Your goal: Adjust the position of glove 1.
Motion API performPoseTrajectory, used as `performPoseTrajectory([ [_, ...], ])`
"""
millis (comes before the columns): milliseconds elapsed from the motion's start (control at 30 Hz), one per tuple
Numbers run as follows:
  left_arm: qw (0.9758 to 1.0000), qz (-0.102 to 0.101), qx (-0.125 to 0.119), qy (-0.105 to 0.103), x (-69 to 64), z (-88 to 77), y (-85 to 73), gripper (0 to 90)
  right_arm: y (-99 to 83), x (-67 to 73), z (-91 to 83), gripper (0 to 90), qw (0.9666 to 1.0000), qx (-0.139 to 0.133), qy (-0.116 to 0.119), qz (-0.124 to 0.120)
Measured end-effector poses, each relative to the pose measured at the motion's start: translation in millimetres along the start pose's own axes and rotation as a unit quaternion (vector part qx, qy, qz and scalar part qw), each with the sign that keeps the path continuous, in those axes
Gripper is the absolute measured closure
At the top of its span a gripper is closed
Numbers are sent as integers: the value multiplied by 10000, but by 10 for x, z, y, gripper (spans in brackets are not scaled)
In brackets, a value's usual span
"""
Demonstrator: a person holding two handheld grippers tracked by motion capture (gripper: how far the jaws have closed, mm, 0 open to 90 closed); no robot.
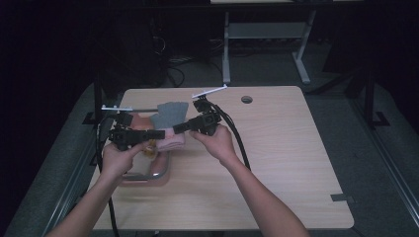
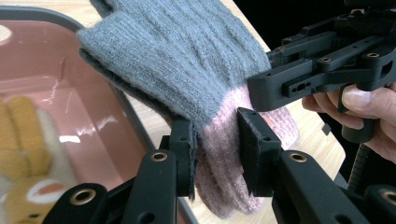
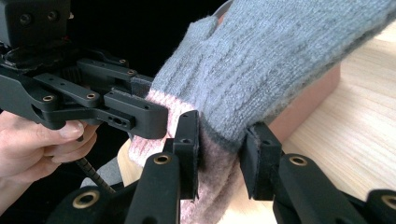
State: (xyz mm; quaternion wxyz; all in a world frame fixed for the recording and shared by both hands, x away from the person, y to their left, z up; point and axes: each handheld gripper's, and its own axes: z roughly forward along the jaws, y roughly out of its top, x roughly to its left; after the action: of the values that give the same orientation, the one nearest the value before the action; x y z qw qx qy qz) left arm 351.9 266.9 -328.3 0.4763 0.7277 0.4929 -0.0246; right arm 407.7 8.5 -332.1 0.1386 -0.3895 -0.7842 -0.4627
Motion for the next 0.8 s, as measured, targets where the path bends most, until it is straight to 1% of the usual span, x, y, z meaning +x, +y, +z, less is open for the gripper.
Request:
performPoseTrajectory([
  [233, 10000, -75, 3, 56, 103, -95, -42, 691, 42, 38, 151, 699, 9999, 69, 77, -18],
  [267, 9999, -62, 5, 82, 120, -108, -46, 691, 50, 45, 171, 699, 9999, 88, 76, -22],
  [367, 9999, -65, 25, 127, 155, -149, -50, 694, 65, 77, 229, 699, 9999, 84, 74, -57],
  [533, 9998, -110, -23, 147, 207, -224, -63, 696, 92, 123, 305, 699, 9999, 60, 108, -103],
  [800, 9996, -158, 1, 223, 298, -312, -90, 699, 115, 148, 446, 699, 9997, 105, 192, -70],
])
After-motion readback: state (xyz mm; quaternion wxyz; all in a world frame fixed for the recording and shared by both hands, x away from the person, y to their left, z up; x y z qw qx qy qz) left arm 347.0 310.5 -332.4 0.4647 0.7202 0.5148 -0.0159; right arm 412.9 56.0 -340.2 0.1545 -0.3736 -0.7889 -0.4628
